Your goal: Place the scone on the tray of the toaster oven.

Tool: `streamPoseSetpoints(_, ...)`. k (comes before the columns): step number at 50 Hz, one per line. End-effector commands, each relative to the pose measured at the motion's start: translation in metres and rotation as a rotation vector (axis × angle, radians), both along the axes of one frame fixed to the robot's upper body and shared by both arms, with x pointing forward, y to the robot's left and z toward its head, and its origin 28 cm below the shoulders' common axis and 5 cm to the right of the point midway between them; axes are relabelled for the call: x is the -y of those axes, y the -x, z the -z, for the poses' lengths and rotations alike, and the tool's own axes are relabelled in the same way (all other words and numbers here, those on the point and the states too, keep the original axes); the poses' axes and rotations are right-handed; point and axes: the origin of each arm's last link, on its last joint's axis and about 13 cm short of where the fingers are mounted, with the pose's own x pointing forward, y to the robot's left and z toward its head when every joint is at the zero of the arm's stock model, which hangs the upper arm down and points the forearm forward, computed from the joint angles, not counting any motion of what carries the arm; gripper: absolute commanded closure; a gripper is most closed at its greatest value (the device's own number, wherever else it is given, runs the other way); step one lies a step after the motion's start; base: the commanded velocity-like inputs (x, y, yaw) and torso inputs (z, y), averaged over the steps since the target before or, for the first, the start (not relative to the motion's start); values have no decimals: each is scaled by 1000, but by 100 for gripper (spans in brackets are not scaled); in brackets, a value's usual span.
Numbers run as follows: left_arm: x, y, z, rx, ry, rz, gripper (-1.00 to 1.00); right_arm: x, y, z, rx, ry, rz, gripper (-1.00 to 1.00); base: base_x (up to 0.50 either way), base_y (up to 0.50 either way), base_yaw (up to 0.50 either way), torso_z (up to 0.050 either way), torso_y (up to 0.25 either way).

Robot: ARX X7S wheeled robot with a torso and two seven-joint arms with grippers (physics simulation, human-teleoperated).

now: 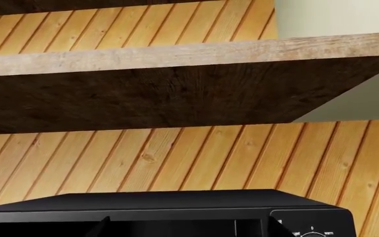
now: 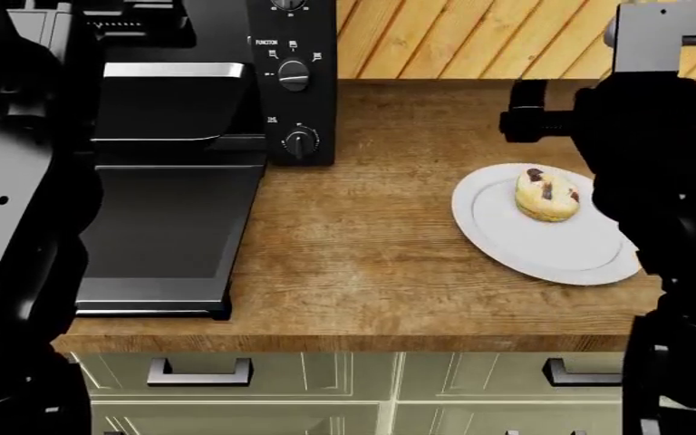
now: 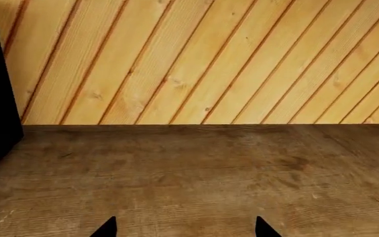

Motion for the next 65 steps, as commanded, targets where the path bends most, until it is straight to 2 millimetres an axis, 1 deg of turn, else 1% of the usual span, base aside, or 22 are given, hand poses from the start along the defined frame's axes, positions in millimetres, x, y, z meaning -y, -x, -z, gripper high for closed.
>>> streamPoseSetpoints(1,-1,1,1,0,2,-2,-100,0,-8,9,-124,-9,10,-100,0,0,0,0,0)
streamPoseSetpoints(10,1,1,1,0,3,2,-100,4,0,15,-194,-11,41,-100,0,0,0,0,0)
streamPoseSetpoints(14,1,1,0,3,3,2,-100,5,0,18,-216,-18,48,-100,0,0,0,0,0)
streamPoseSetpoints(28,0,0,1,2,3,-1,-100,7,-6,21,-250,-33,89,-100,0,0,0,0,0)
streamPoseSetpoints(45,0,1,2,2,5,0,-100,5,-5,28,-308,-33,59,-100,0,0,0,0,0)
streamPoseSetpoints(65,1,1,4,-5,6,2,-100,7,-13,35,-349,-58,82,-100,0,0,0,0,0)
